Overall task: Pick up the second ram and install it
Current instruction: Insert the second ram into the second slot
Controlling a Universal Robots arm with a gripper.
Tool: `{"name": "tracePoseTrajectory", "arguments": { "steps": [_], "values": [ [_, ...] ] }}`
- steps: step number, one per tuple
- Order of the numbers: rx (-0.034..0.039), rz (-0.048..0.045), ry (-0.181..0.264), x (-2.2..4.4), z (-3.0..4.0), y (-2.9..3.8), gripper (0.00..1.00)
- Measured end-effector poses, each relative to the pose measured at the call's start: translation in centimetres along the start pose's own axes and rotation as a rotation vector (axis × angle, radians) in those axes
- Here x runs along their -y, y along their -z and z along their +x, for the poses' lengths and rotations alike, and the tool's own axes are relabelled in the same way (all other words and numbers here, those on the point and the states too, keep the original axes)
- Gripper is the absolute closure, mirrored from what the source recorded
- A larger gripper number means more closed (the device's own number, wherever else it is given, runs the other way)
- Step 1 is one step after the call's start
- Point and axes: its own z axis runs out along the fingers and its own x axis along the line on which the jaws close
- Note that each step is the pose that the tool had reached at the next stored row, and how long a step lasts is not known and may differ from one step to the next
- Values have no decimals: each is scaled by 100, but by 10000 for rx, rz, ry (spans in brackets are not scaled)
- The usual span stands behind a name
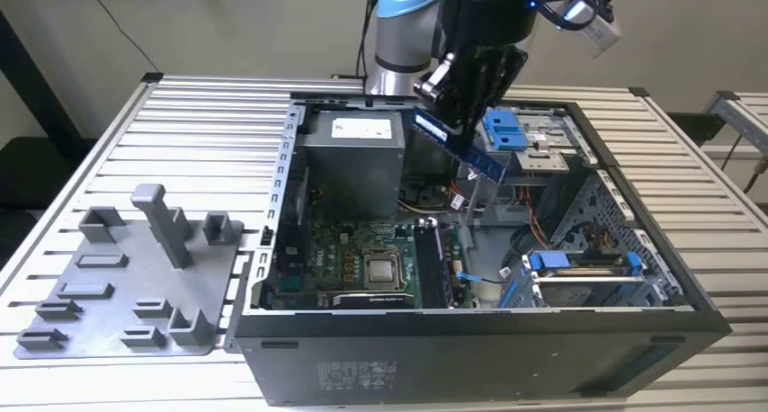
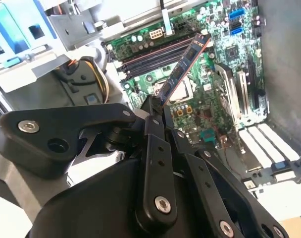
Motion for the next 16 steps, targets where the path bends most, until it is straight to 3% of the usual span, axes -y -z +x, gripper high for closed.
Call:
{"name": "tracePoseTrajectory", "arguments": {
  "steps": [5, 16],
  "values": [
    [17, -53, -549, 1, 1, 0, 86],
    [-26, -32, -2006, 4, 5, -23, 86]
  ]
}}
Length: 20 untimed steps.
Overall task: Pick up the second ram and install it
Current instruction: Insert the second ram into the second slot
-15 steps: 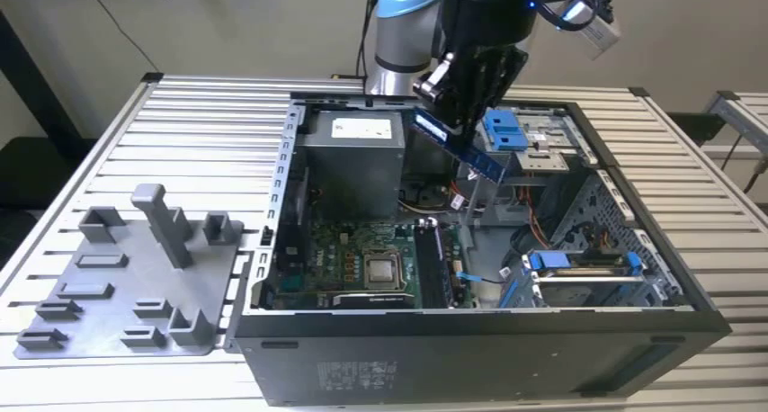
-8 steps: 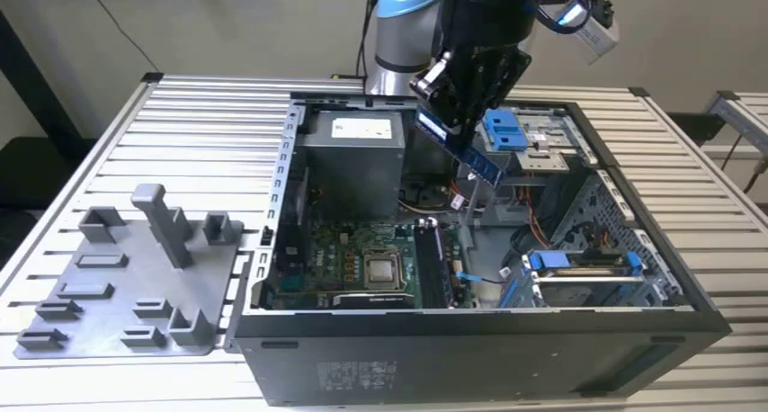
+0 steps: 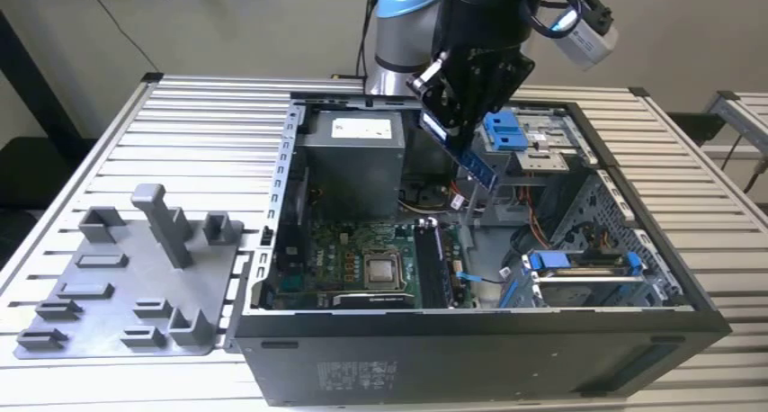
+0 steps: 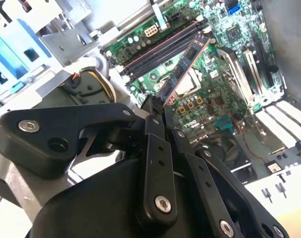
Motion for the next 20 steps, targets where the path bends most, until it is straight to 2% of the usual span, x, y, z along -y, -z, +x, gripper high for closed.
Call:
{"name": "tracePoseTrajectory", "arguments": {
  "steps": [20],
  "values": [
    [-49, 74, -2990, 2, 4, -87, 86]
  ]
}}
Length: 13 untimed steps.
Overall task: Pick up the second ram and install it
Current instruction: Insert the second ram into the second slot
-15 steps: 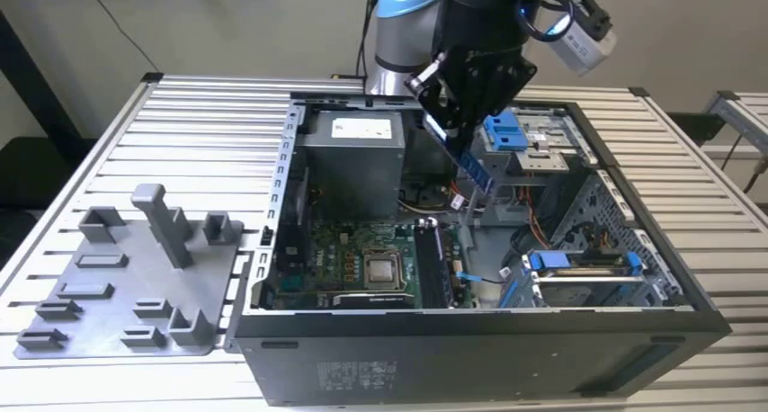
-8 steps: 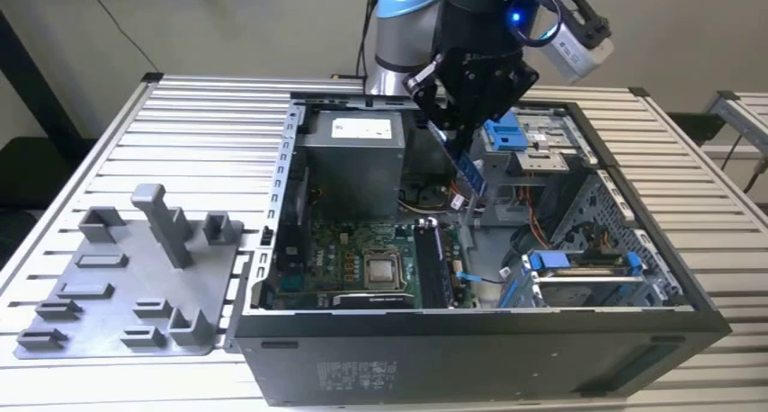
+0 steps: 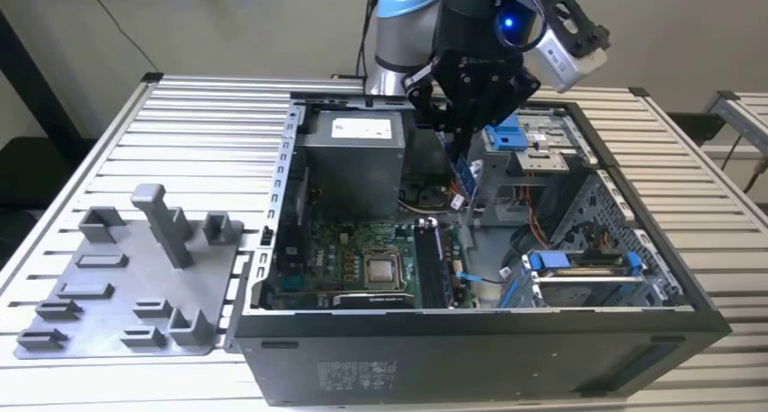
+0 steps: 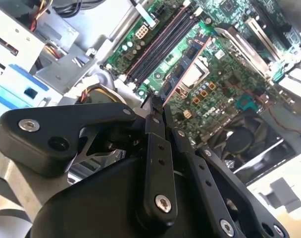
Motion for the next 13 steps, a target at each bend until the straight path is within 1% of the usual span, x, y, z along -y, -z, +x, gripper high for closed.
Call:
{"name": "tracePoseTrajectory", "arguments": {
  "steps": [13],
  "values": [
    [-67, 47, -2046, 0, 1, -62, 86]
  ]
}}
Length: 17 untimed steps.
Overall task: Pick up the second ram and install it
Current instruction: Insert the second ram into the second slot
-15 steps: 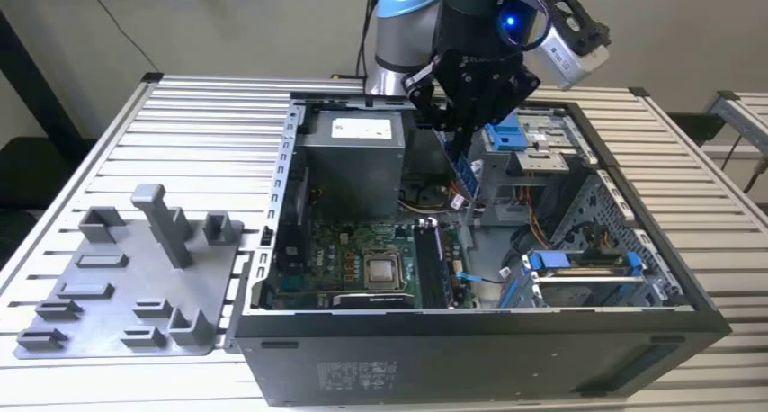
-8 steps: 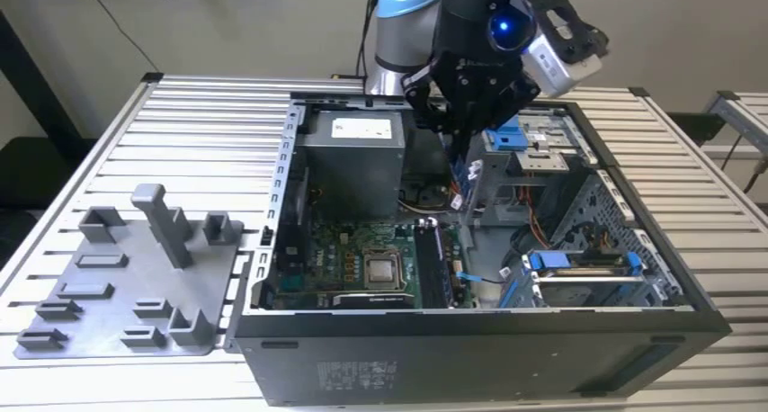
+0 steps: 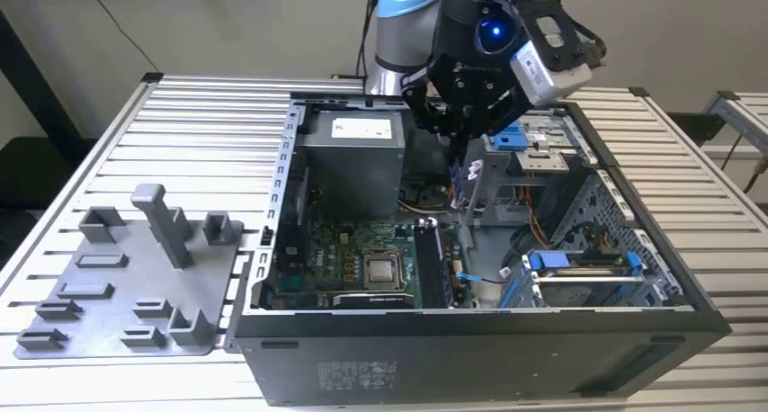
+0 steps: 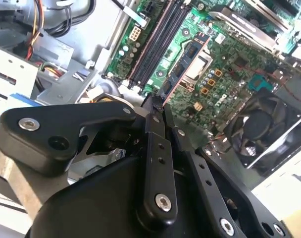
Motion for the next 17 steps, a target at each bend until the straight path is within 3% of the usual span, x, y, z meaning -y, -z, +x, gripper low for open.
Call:
{"name": "tracePoseTrajectory", "arguments": {
  "steps": [7, 11, 17],
  "values": [
    [-1, 1, -147, 0, 0, -6, 86],
    [4, -8, 320, 0, 0, -9, 86],
    [2, -28, 351, 0, 0, -10, 86]
  ]
}}
